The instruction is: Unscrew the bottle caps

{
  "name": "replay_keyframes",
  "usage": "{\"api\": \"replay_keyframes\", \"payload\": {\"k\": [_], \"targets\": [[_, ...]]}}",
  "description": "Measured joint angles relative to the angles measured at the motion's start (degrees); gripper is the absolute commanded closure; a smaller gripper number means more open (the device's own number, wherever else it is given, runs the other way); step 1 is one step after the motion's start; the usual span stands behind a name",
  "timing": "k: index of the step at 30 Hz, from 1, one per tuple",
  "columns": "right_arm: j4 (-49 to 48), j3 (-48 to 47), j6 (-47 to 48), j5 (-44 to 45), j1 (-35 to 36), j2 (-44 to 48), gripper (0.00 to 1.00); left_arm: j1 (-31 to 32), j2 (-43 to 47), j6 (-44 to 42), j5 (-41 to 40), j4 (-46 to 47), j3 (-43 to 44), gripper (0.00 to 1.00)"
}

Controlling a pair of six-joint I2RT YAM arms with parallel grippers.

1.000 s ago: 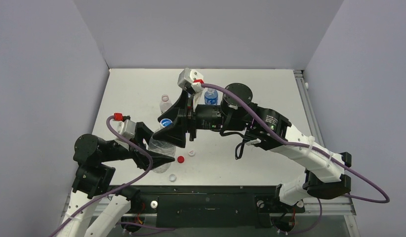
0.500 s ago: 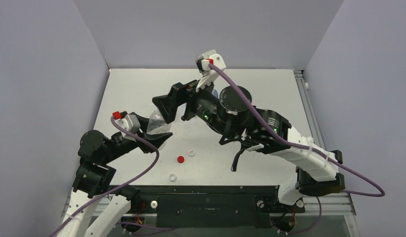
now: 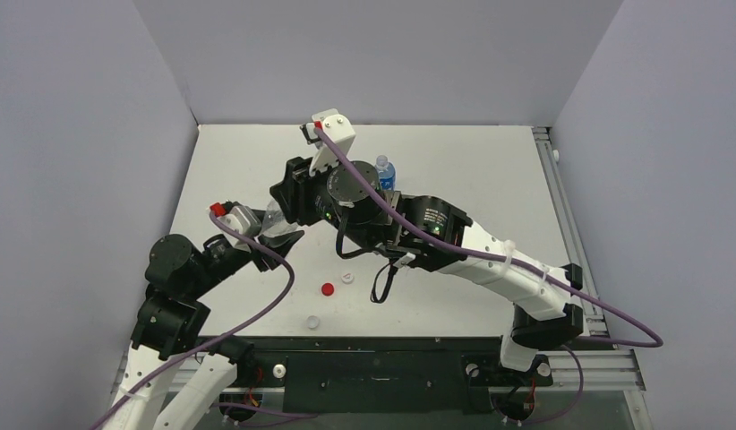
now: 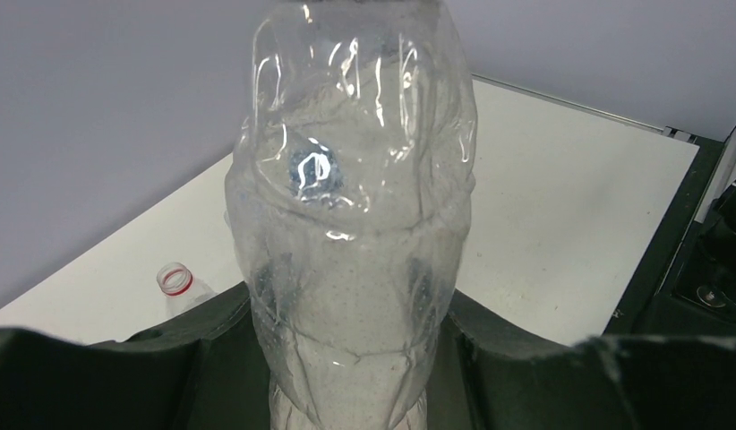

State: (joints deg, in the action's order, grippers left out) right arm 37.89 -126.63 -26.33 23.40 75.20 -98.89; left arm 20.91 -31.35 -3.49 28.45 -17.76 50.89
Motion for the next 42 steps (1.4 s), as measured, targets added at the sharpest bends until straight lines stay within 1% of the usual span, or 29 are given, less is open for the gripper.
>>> {"api": "replay_keyframes", "payload": {"k": [1,4,7,9,11,15,17,18,19,20,21,22,23,24,25,28,31,35,38,40,42], "targets": [[-0.07,0.02,0.07,-0.39,-0.11,0.0,1.0,0.0,0.04,0.02,0.0,-0.09,0.0,0.9],[-1.79,2.56,0.59,-2.29,-0.44,1.42,1.0,-0.07,0.22,0.87,1.2,-0.37,0.0,0.9],[-3.96,7.13,2.1,-8.13,-1.31,4.9,1.0,-0.13,0.39,3.8,6.16,-0.2,0.0,0.89],[-6.34,10.82,3.76,-14.32,-2.12,7.82,1.0,-0.22,0.57,7.78,11.21,0.81,-0.04,0.89],[-9.68,15.26,5.81,-22.43,-2.93,11.47,1.0,-0.24,0.57,12.96,17.05,2.67,-0.07,0.89],[-15.26,21.11,7.13,-37.66,-5.25,16.31,1.0,-0.11,0.11,23.8,27.87,8.26,0.07,0.89],[-17.09,22.18,7.08,-44.3,-6.32,17.07,0.92,0.0,-0.17,27.98,31.41,10.14,0.44,0.89],[-17.75,22.23,7.1,-46.97,-6.82,17.11,0.85,0.0,-0.31,29.99,33.03,11.1,0.66,0.89],[-18.16,22.23,7.15,-49.11,-7.15,17.11,0.8,0.0,-0.35,31.26,34.18,11.58,0.81,0.89],[-18.23,22.23,7.3,-50.8,-7.37,17.11,0.61,0.0,-0.35,32.2,35.21,11.91,0.87,0.89],[-18.05,22.14,7.52,-51.69,-7.39,17.11,0.48,0.0,-0.35,32.92,36.11,12.09,0.92,0.89],[-17.68,21.97,7.74,-52.43,-7.37,17.11,0.29,0.0,-0.35,33.27,36.76,12.22,0.92,0.89],[-17.03,21.73,7.85,-52.7,-7.34,17.11,0.25,0.0,-0.35,33.42,37.24,12.46,0.92,0.89],[-16.06,21.31,7.93,-51.56,-7.32,17.14,0.22,0.0,-0.35,33.38,37.29,12.48,0.92,0.89],[-15.34,20.81,8.35,-49.79,-7.19,17.16,0.21,0.0,-0.35,32.72,37.24,12.44,0.92,0.9],[-12.79,19.43,9.07,-38.84,-5.57,17.7,0.2,0.0,-0.37,28.13,34.32,10.03,1.11,0.9],[-8.96,15.63,9.2,-23.3,-2.67,17.49,0.19,0.0,-0.35,20.2,27.61,6.12,1.33,0.89],[-4.15,4.9,8.61,-8.46,1.27,13.16,0.18,0.0,-0.35,10.86,17.9,2.32,1.33,0.89],[-2.14,-1.38,7.56,-2.49,2.34,8.79,0.18,0.0,-0.35,5.9,12.44,0.9,1.33,0.89],[-0.87,-2.67,6.82,-0.17,2.43,6.32,0.21,0.0,-0.35,3.54,9.44,0.35,1.33,0.89],[0.2,-2.67,6.19,0.72,2.4,4.42,0.27,0.0,-0.33,1.88,7.37,-0.07,1.33,0.9]]}}
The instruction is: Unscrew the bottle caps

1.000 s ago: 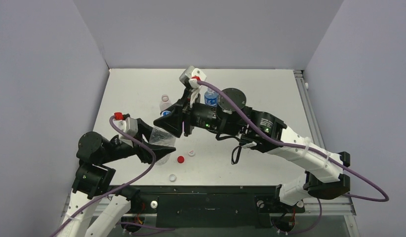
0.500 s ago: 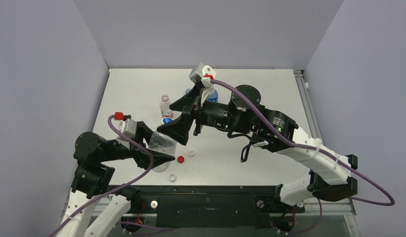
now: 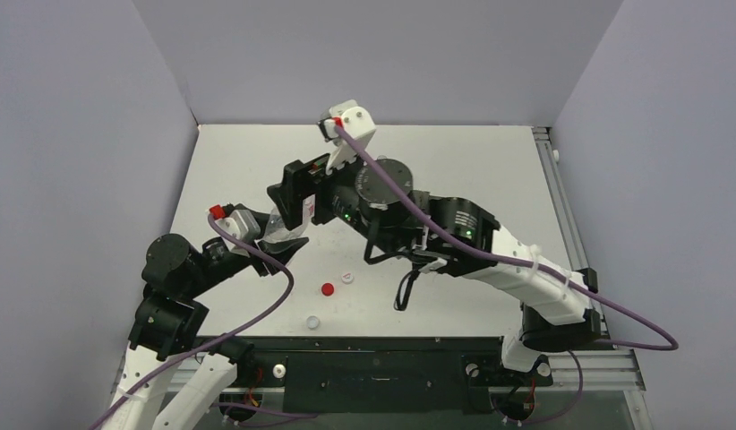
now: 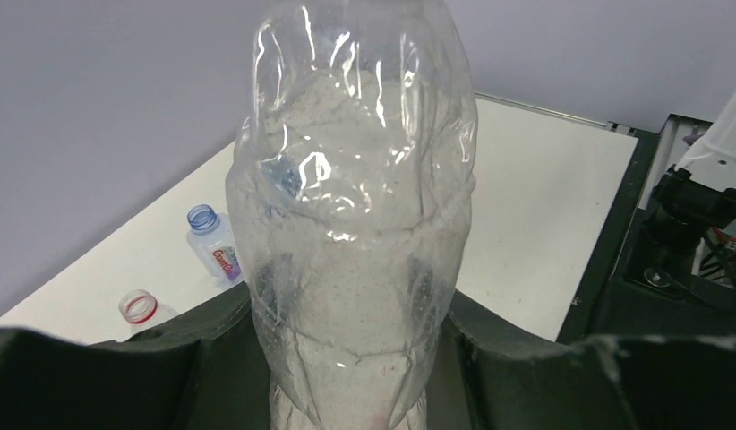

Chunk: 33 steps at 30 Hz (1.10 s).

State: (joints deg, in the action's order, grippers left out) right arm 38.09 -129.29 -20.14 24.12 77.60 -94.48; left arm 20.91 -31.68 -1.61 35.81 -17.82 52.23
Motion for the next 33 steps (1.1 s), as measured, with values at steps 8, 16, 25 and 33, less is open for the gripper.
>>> {"api": "replay_keyframes", "payload": {"k": [8,16,25,33], "targets": [[1.86,0.31,-1.77,0.52,0.0,-4.09,0.81,0.0,0.0,-2.4,-3.23,-0.74,0.0,0.9],[-1.68,6.64,-1.11,-2.71,-0.83,-0.13,1.0,0.0,0.42,-2.27,-0.94,-1.07,-0.39,0.9],[-8.13,20.44,4.63,-29.68,-5.35,11.5,1.0,0.04,-0.46,13.27,20.33,4.02,-1.33,0.91],[-11.13,23.26,5.38,-44.46,-9.14,13.9,0.27,0.13,-3.1,27.67,31.63,12.02,-1.44,0.93]]}}
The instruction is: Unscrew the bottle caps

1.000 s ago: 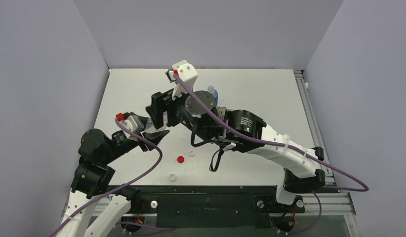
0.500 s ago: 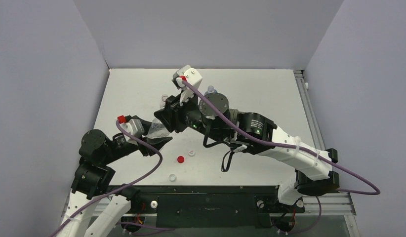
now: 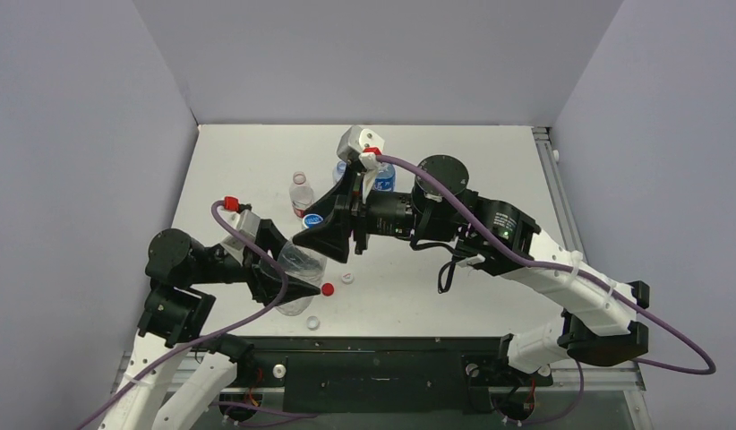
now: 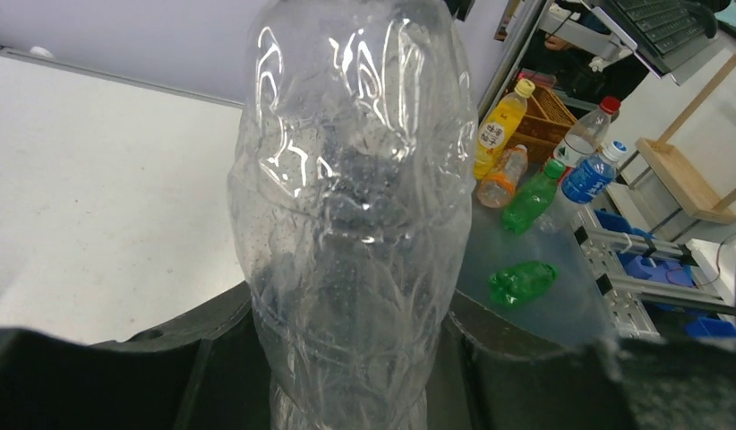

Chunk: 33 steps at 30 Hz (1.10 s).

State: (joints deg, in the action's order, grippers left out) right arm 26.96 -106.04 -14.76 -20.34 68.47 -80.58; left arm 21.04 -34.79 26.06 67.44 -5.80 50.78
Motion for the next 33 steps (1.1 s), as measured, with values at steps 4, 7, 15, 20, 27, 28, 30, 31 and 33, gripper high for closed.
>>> {"api": "replay_keyframes", "payload": {"k": [4,7,15,20,27,28,30,31,33], "targets": [[3.43,-2.54,-0.09,8.48,0.98,-0.17,0.2,-0.09,0.09,-0.74,-2.23,-0.2,0.0,0.93],[4.96,-5.75,-1.7,20.04,2.45,-0.48,0.2,-0.09,0.61,-5.97,-7.26,-2.45,0.0,0.93],[5.62,-10.88,-8.04,42.86,7.85,-3.61,0.18,-0.09,4.28,-25.99,-27.91,-5.64,-0.94,0.95],[7.13,-20.02,-8.68,47.45,8.96,-11.61,0.2,-0.09,4.15,-33.07,-37.4,-6.64,-1.03,0.96],[8.04,-20.72,-9.03,48.74,9.6,-17.07,0.43,-0.09,3.85,-36.35,-42.64,-8.83,-1.03,0.96],[8.07,-20.72,-9.05,48.85,9.6,-17.31,0.46,-0.09,3.8,-36.44,-42.91,-9.05,-1.03,0.96],[8.04,-20.72,-9.05,49.09,9.6,-17.4,0.53,-0.09,3.76,-36.46,-43.25,-9.38,-1.03,0.96],[7.96,-20.74,-9.01,49.31,9.6,-17.35,0.57,-0.09,3.74,-36.46,-43.28,-9.49,-1.03,0.96],[7.74,-20.85,-9.05,49.62,9.6,-17.33,0.61,-0.09,3.69,-36.44,-43.32,-9.51,-1.03,0.96]]}}
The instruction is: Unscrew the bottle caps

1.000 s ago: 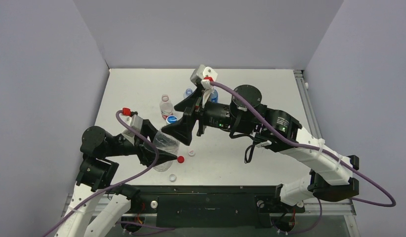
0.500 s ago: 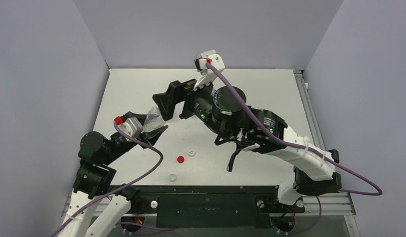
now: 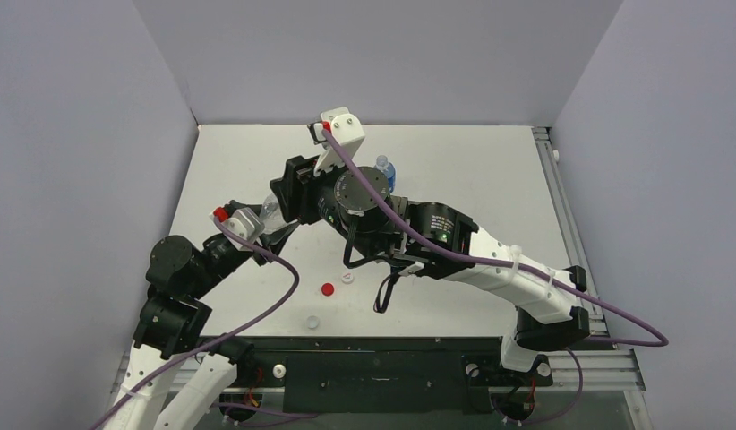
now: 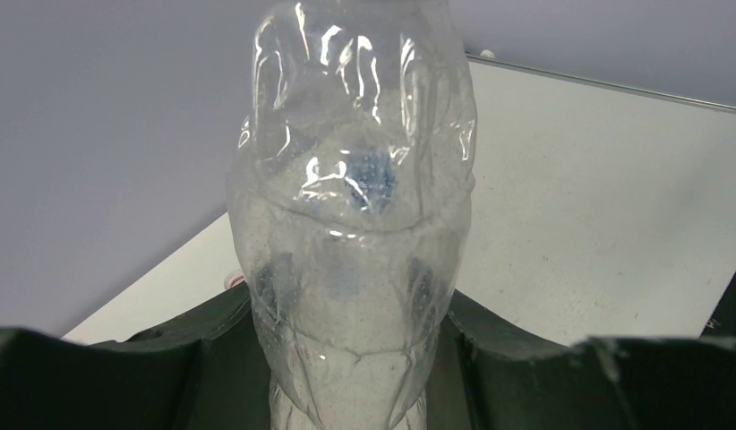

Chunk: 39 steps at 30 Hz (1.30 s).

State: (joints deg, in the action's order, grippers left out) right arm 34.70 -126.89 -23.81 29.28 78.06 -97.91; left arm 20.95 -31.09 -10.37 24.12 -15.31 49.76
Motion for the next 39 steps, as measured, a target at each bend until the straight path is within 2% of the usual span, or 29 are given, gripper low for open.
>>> {"api": "replay_keyframes", "payload": {"k": [3,8,10,15,17,22,26,32,36,39], "targets": [[0.2,-0.13,0.17,0.13,-0.02,-0.02,0.65,0.0,0.0,0.15,0.02,0.0,0.0,0.96],[2.32,-1.49,0.59,-0.52,-0.5,-0.02,0.63,0.0,-0.22,1.14,0.39,0.0,0.11,0.96],[3.17,-2.01,0.87,-1.29,-0.9,-0.02,0.68,0.0,-0.61,1.64,0.76,-0.04,0.31,0.96],[4.46,-1.9,2.4,-3.08,-1.66,0.28,0.94,-0.02,-1.49,3.39,2.45,-1.14,1.09,0.96],[4.7,-0.92,3.72,-4.83,-2.01,1.31,1.0,-0.04,-1.95,4.48,4.28,-1.77,1.53,0.96],[4.87,3.28,8.74,-11.43,-2.47,6.47,1.0,-0.04,-2.86,9.35,14.16,-2.1,2.6,0.94],[4.72,7.06,13.77,-23.43,-4.57,11.93,1.0,-0.04,-2.91,15.85,24.35,-0.9,2.71,0.93],[1.11,12.5,14.58,-38.73,-11.45,20.65,1.0,-0.04,-3.34,24.41,35.23,1.81,2.73,0.92],[-1.33,16.52,13.79,-38.64,-14.16,25.24,1.0,-0.04,-3.26,25.51,36.61,2.08,2.73,0.91],[-2.58,22.21,10.16,-34.25,-20.5,28.44,1.0,-0.04,-2.8,25.16,36.37,2.08,2.71,0.91]]}}
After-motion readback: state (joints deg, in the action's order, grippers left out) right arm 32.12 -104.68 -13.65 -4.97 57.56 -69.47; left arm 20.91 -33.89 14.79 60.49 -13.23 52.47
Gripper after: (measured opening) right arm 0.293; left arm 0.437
